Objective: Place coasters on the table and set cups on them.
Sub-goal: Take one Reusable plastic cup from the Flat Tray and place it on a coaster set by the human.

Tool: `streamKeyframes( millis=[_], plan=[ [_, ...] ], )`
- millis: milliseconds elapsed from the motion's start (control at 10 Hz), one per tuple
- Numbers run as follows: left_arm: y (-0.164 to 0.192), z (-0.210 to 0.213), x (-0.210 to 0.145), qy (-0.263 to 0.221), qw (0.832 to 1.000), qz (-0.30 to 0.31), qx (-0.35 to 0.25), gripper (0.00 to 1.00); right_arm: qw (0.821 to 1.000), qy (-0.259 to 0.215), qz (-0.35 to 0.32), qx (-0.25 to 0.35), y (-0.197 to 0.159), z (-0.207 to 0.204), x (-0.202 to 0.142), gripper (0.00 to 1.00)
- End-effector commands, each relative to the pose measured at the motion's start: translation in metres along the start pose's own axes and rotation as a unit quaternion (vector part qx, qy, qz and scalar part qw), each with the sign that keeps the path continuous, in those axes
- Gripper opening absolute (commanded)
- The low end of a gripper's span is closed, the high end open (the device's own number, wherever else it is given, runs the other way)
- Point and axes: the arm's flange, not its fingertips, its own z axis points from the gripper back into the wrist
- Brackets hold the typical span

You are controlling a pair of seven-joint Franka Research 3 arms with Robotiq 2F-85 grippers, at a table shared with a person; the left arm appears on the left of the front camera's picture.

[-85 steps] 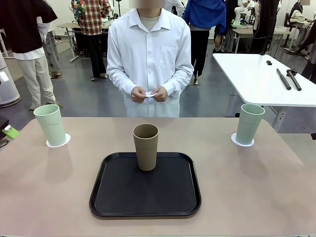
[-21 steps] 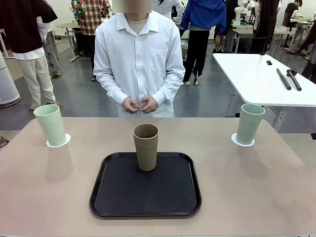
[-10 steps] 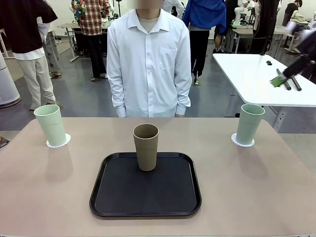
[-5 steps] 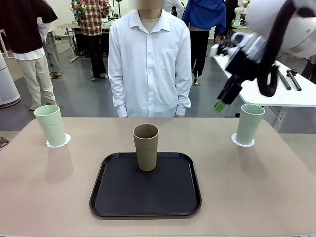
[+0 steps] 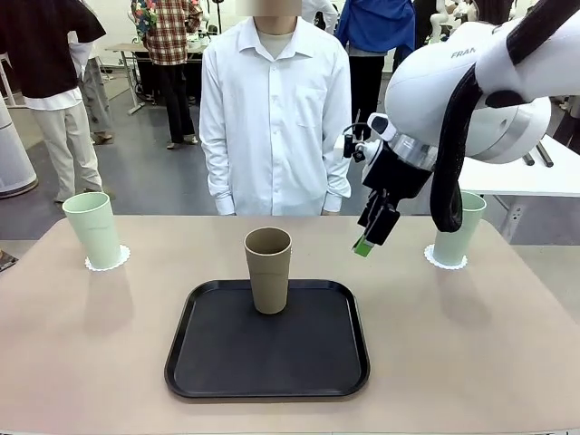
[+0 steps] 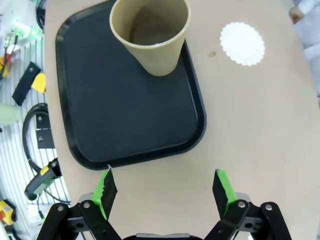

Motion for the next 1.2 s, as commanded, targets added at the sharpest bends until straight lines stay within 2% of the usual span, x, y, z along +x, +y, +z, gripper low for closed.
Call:
streamKeyframes(
  millis=[0,800,900,1000,1100],
  plan=[
    [-0.002,0.001,-0.001,-0.002,1.0,-0.001,0.0,1.0,1.0,-0.002,0.001,-0.004,0.0,0.008,0.001,1.0],
    [-0.002,0.001,-0.001,-0.002,1.0,-0.001,0.0,1.0,1.0,-0.005,0.0,-0.006,-0.001,0.007,0.001,1.0],
    [-0.002,0.001,-0.001,-0.002,1.0,-0.001,0.0,1.0,0.993,-0.111,0.038,0.004,-0.01,-0.009,-0.007,1.0],
    [-0.002,0.001,-0.001,-0.002,1.0,-0.001,0.0,1.0,0.97,-0.233,0.069,-0.002,-0.015,-0.026,-0.012,1.0],
    [-0.002,0.001,-0.001,-0.002,1.0,-0.001,0.0,1.0,0.95,-0.299,0.086,-0.017,-0.018,-0.039,-0.017,1.0]
  ],
)
